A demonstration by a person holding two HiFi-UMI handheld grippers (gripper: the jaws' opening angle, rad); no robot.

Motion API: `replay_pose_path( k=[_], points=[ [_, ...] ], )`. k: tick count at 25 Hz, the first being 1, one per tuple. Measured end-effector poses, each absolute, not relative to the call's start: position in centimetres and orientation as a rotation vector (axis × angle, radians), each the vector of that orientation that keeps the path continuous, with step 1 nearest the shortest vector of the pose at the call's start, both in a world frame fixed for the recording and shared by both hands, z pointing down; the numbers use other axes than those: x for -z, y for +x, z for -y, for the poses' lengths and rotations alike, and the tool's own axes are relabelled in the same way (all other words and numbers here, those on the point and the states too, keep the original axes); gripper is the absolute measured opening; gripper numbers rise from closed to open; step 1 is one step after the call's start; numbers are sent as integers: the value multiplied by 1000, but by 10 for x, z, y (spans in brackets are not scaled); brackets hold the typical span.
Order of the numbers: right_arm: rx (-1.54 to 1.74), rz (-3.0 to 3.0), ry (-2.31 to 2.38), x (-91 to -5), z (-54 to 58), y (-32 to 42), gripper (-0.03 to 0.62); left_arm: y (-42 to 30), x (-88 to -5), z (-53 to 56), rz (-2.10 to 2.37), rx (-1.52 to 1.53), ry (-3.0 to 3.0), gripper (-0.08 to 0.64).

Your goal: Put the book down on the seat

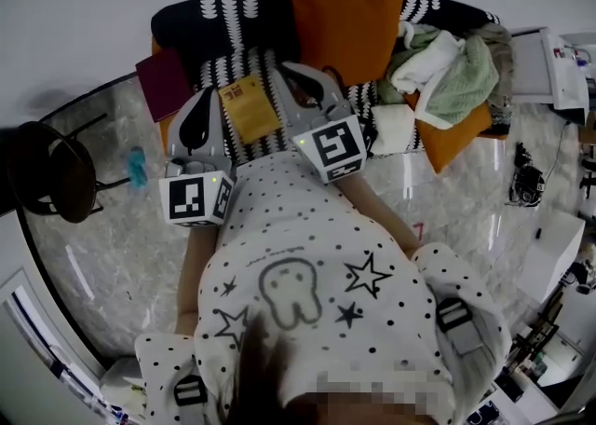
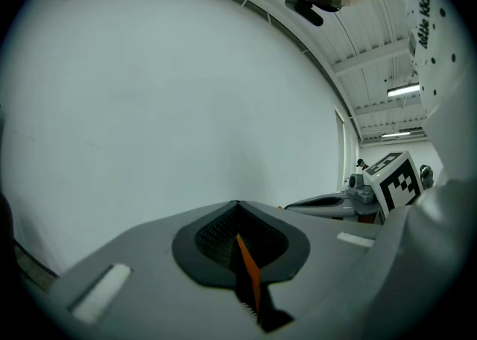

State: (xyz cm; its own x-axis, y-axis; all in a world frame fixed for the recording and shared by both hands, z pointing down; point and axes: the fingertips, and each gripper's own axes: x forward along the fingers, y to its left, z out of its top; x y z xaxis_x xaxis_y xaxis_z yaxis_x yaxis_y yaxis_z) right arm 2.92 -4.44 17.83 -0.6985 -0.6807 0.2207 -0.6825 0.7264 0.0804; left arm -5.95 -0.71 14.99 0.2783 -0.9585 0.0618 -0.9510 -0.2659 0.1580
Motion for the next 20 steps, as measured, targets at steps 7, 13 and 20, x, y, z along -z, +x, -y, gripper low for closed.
replay_pose_path(
  k=[7, 13, 20],
  points=[
    [-14, 2704, 1061, -179, 40, 27, -3, -58, -154, 2, 1786, 60, 2357, 0],
    [-8, 2703, 1039, -181, 41, 25, -3, -58, -156, 5, 1780, 55, 2352, 0],
    [-2, 2705, 1032, -181, 41, 25, -3, -55, -156, 5, 1777, 50, 2359, 0]
  ],
)
